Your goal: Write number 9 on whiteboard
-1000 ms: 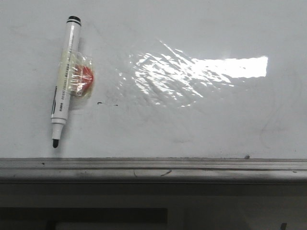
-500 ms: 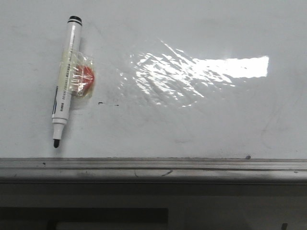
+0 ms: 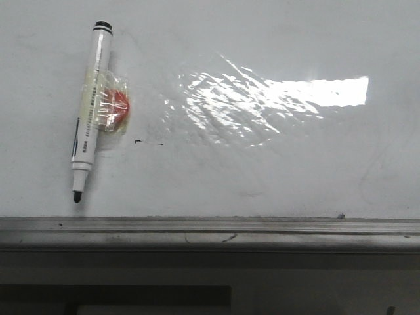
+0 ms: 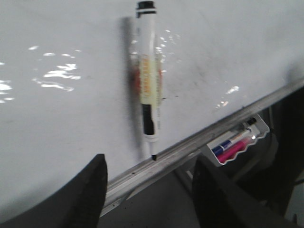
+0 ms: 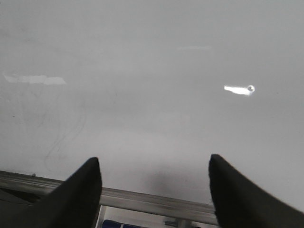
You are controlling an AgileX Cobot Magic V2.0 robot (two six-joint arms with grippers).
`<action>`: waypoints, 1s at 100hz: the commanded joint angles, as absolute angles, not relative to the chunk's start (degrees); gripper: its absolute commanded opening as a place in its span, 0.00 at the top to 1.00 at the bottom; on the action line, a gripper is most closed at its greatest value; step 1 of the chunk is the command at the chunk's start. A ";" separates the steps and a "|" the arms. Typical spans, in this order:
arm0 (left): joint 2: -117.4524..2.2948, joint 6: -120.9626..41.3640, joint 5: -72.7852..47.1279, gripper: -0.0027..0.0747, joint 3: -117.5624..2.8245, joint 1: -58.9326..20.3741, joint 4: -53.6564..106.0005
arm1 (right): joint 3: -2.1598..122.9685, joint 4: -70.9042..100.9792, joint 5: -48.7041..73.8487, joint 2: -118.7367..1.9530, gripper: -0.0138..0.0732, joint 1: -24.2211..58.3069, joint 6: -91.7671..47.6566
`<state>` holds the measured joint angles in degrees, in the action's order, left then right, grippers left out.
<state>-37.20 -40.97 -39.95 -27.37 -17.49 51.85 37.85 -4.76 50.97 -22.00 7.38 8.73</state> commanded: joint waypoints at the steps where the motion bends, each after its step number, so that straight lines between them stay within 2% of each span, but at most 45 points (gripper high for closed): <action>1: -39.81 -41.50 -33.57 0.51 -29.48 -23.68 55.12 | 39.74 -4.93 46.33 -22.99 0.35 7.41 8.07; 26: -50.89 -40.77 -16.09 0.51 -29.48 -36.51 59.70 | 39.74 -4.93 46.33 -22.99 0.35 7.41 8.07; 49: -60.46 -40.77 -12.35 0.52 -30.97 -38.66 60.27 | 39.74 -3.16 47.28 -22.99 0.35 7.41 8.07; 61: -63.22 -40.77 -10.89 0.65 -31.44 -38.66 60.27 | 39.74 -2.00 47.28 -22.99 0.35 7.41 8.07; 78: -63.57 -40.77 -7.87 0.99 -31.55 -38.66 60.38 | 39.74 0.00 47.29 -22.99 0.35 7.41 7.18; 91: -62.39 -43.29 -13.44 0.99 -33.50 -38.66 59.59 | 39.74 10.46 46.76 -22.99 0.35 7.41 -6.97; 100: -61.21 -55.22 -22.04 0.99 -35.38 -39.44 59.46 | 39.74 23.84 47.44 -23.24 0.35 7.41 -20.96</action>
<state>-63.40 -46.12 -16.57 -32.08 -38.60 58.94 37.85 11.81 50.79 -22.00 7.38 -7.39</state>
